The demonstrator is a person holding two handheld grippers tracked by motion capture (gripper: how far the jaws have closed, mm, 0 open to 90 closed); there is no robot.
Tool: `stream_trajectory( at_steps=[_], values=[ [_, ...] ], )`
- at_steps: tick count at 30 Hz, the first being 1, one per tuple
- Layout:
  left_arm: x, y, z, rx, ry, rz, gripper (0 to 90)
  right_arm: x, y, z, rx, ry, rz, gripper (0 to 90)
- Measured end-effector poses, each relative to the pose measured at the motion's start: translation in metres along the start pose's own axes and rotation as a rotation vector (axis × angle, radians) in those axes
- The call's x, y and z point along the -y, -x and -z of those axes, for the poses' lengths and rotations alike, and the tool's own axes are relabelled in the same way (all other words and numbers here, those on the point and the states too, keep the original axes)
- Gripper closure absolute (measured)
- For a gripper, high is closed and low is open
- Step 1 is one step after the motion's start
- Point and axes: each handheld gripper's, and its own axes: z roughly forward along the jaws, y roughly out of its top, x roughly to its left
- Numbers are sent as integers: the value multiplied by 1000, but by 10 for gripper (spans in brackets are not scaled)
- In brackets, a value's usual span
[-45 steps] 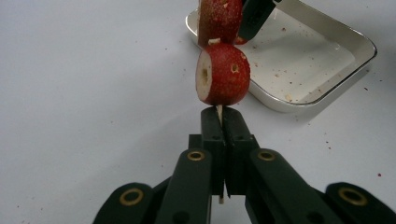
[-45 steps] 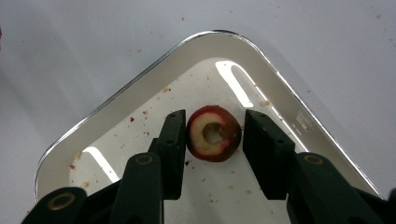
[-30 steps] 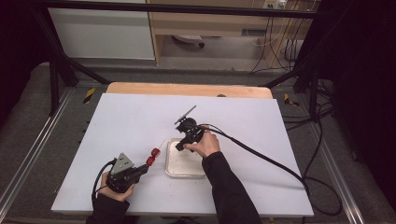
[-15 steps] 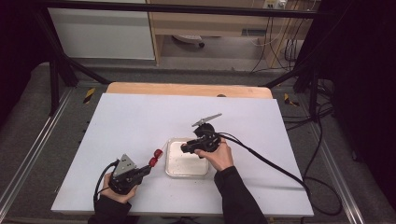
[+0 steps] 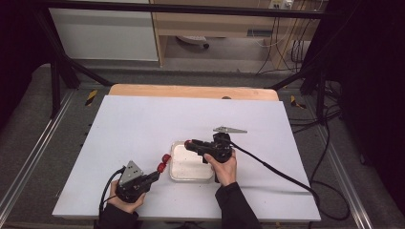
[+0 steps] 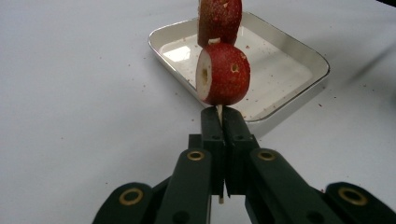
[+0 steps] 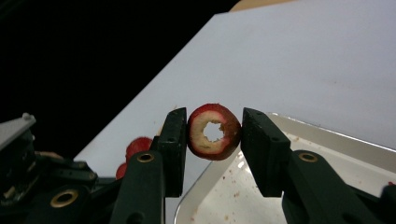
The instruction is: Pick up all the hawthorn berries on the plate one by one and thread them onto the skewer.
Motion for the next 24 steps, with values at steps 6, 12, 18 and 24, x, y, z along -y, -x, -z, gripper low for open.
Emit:
stream_trajectory(
  at_steps=[6,12,18,24],
  values=[
    [1,7,-1,4,14,26,884,6,-1,-3,-12,85,-33,621],
    [1,15,-3,10,29,61,884,8,-4,-4,-13,205,-44,621],
    [0,21,-5,26,57,105,883,13,-6,-8,-15,309,-60,621],
    [-3,27,-9,43,91,142,882,19,-7,-13,-28,373,-90,622]
  ],
)
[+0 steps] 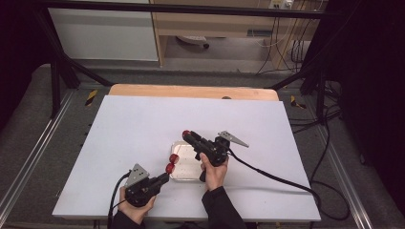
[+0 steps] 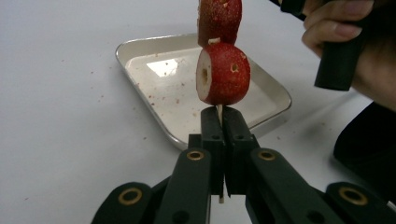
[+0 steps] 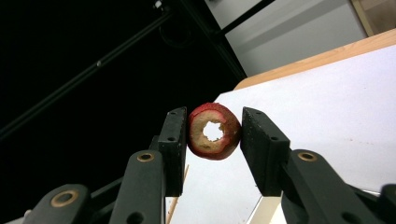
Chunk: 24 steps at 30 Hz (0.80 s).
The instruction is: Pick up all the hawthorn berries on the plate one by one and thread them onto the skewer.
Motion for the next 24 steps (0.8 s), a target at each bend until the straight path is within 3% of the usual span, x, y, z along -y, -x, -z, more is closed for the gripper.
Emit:
stream_trajectory(
  at_steps=[2,10,16,24],
  values=[
    [-1,1,-4,29,21,-8,882,2,0,0,-6,18,-17,622],
    [0,4,-7,13,19,12,882,7,0,-1,-30,63,-59,623],
    [1,2,-6,-12,16,23,882,8,0,-1,-46,67,-75,623],
    [0,3,-7,-11,19,23,882,9,0,-1,-53,67,-86,623]
  ],
)
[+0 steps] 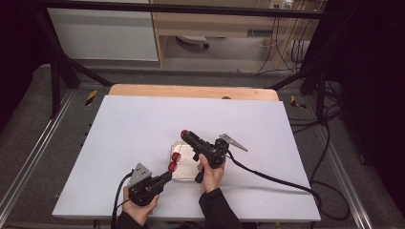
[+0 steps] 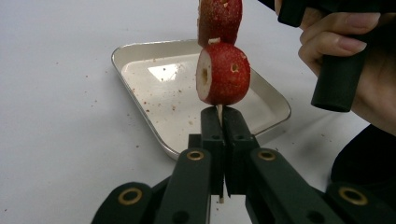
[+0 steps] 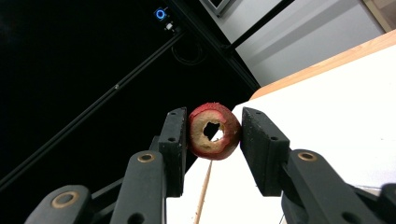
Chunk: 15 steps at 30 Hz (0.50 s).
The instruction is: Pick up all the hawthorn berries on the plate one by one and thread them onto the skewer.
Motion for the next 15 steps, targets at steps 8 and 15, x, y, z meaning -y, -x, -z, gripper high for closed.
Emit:
stream_trajectory(
  at_steps=[8,15],
  values=[
    [0,0,-1,11,12,-17,882,2,0,0,0,-5,-5,624],
    [-1,-1,-2,8,19,2,882,6,1,-1,1,-16,-3,624]
  ],
)
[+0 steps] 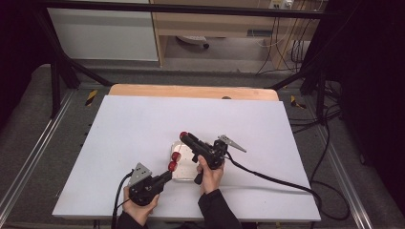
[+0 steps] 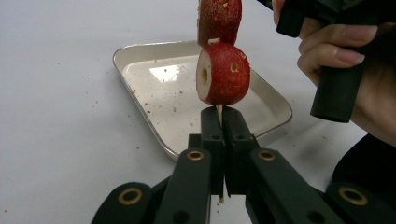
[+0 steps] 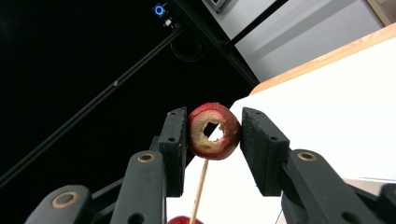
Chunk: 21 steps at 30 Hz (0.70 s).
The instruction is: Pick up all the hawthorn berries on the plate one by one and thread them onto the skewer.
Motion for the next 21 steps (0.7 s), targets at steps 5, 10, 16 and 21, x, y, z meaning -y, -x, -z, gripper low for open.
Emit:
stream_trajectory(
  at_steps=[5,10,16,21],
  values=[
    [0,2,-4,5,5,24,882,7,0,0,0,0,-9,625],
    [0,4,-9,-8,4,42,882,14,0,-1,-6,-12,-19,627],
    [-2,-1,-11,-22,0,51,882,19,0,0,-1,-51,-17,628],
    [-1,-2,-13,-20,-5,43,882,19,0,1,5,-81,3,624]
  ],
)
